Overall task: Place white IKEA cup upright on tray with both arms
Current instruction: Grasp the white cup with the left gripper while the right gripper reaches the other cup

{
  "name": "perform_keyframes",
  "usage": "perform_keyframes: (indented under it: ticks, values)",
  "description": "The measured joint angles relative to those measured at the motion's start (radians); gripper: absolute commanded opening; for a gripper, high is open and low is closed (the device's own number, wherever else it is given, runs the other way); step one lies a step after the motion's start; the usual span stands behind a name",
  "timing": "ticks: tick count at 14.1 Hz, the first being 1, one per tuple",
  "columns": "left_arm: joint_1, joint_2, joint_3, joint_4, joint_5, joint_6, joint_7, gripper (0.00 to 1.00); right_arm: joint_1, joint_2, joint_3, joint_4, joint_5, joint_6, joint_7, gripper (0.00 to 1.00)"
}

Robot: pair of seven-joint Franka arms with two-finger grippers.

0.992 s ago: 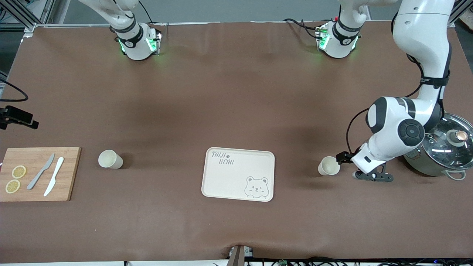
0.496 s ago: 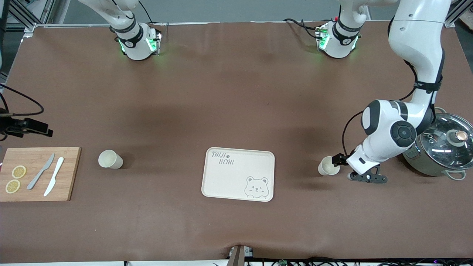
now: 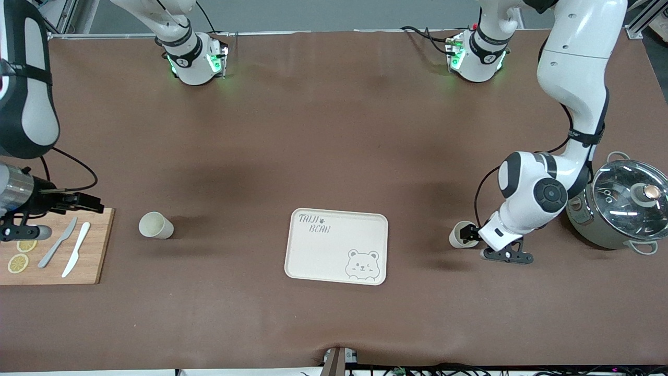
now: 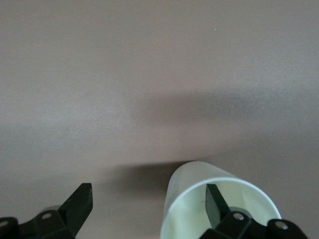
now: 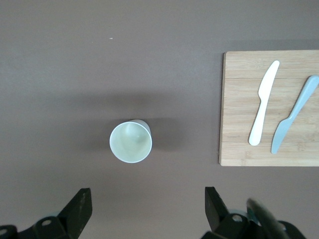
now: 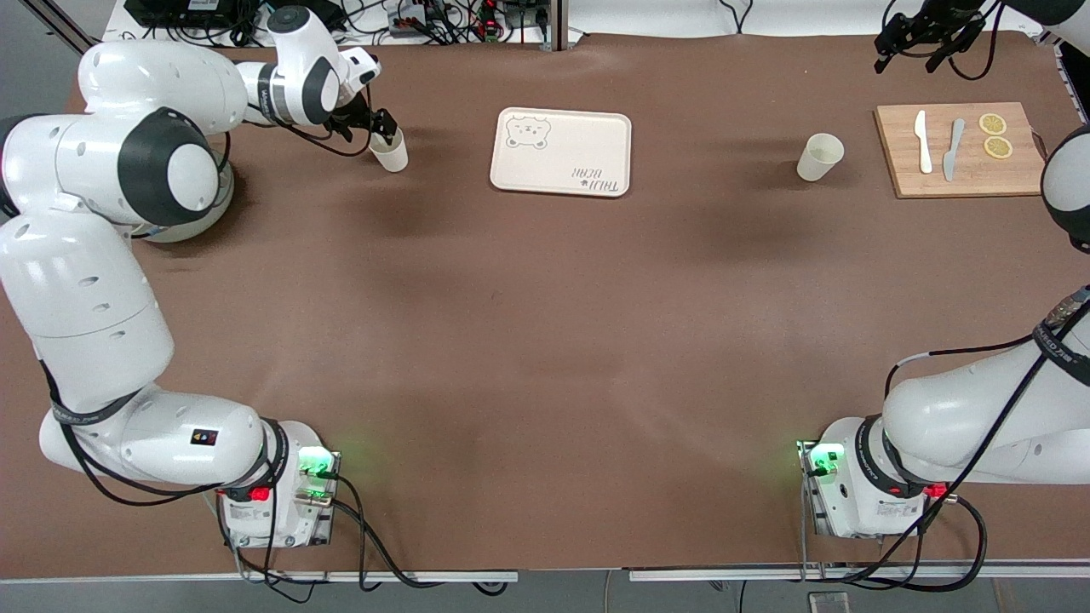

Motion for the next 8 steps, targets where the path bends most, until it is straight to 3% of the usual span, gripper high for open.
perform_keyframes:
  ticks: [2, 3, 4, 8]
  values:
    - [0.0, 0.008, -0.001, 0.0, 0.0, 0.008, 0.0, 1.0, 0.0, 0.016, 0.0, -0.011, 0.0, 0.028, 0.0, 1.0]
    - [0.0, 0.009, -0.001, 0.0, 0.0, 0.009, 0.0, 0.84, 0.0, 0.026, 0.0, -0.016, 0.0, 0.041, 0.0, 1.0]
    - [0.0, 0.01, -0.001, 0.0, -0.001, 0.01, -0.002, 0.01, 0.0, 0.035, 0.0, -0.023, 0.0, 0.056, 0.0, 1.0]
    - [0.002, 0.01, -0.001, 0.0, -0.033, 0.01, -0.009, 0.0, 0.0, 0.055, 0.0, -0.114, -0.001, 0.211, 0.0, 1.0]
